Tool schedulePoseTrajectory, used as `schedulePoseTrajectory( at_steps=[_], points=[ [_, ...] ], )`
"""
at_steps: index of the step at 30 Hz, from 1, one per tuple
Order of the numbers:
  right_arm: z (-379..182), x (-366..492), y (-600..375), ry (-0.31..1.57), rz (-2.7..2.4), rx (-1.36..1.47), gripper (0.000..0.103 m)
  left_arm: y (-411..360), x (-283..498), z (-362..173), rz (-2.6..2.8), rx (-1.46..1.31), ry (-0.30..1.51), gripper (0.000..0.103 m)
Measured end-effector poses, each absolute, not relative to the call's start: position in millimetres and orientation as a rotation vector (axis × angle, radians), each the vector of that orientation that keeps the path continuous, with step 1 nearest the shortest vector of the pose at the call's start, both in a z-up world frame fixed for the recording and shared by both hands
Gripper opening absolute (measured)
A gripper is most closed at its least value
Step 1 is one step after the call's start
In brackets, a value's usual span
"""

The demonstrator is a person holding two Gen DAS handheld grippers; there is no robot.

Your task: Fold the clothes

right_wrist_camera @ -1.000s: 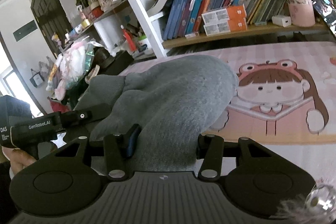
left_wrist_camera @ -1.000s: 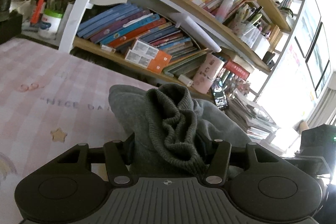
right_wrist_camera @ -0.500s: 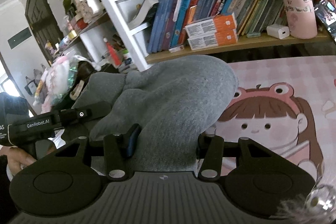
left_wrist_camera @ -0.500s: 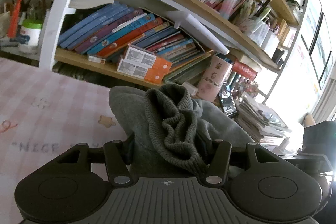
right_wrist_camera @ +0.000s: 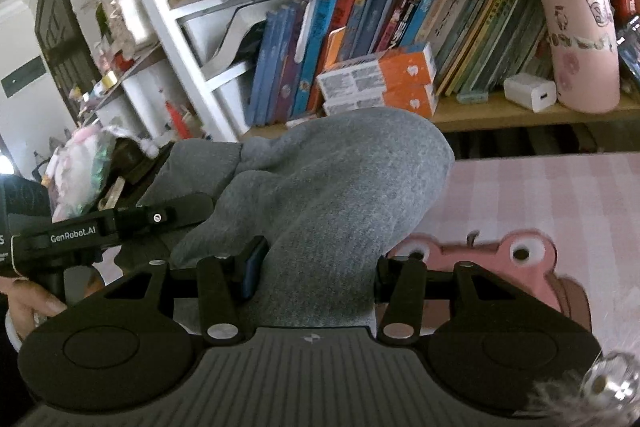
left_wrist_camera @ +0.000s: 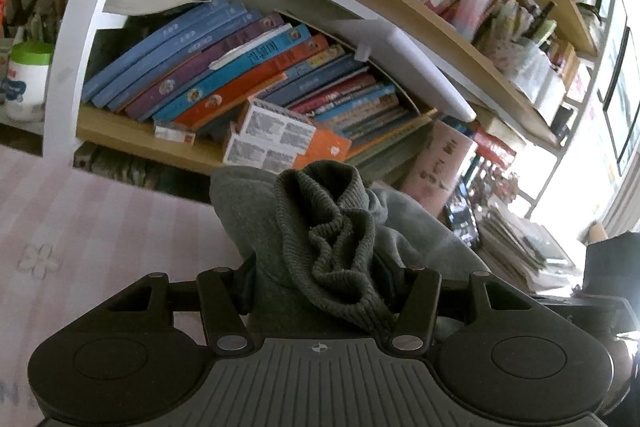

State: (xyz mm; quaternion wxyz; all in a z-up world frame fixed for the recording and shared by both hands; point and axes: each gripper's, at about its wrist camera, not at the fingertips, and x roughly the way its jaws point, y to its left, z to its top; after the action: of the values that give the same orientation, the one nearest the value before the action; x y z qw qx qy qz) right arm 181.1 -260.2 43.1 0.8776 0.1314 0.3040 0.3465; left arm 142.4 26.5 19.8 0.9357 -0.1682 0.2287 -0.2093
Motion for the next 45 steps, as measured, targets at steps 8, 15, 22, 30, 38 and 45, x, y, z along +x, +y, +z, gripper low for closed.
schedulePoseTrajectory(
  at_steps=[8, 15, 22, 30, 38, 45],
  points=[
    [34.7, 231.3, -256.8, 0.633, 0.700, 0.323, 0.046, 25.5, 187.8, 10.7, -0.409, -0.352, 0.459, 0.055],
    [22.6, 265.3, -259.4, 0.641, 0.678, 0.377, 0.046, 27.5, 220.3, -4.9, -0.403, -0.407, 0.440, 0.055],
    [8.2, 294.6, -264.8, 0.653, 0.655, 0.436, 0.046, 25.7, 241.0, -12.2, -0.424, -0.458, 0.405, 0.054],
    [-1.3, 299.1, -265.3, 0.637, 0.627, 0.470, 0.062, 28.4, 245.1, -21.9, -0.386, -0.450, 0.457, 0.084],
    [3.2, 273.4, -276.4, 0.573, 0.560, 0.477, 0.082, 30.6, 216.5, -16.6, -0.357, -0.379, 0.422, 0.096],
    [1.5, 221.1, -280.1, 0.560, 0.506, 0.433, 0.083, 22.3, 163.6, -9.4, -0.342, -0.318, 0.370, 0.100]
  ],
)
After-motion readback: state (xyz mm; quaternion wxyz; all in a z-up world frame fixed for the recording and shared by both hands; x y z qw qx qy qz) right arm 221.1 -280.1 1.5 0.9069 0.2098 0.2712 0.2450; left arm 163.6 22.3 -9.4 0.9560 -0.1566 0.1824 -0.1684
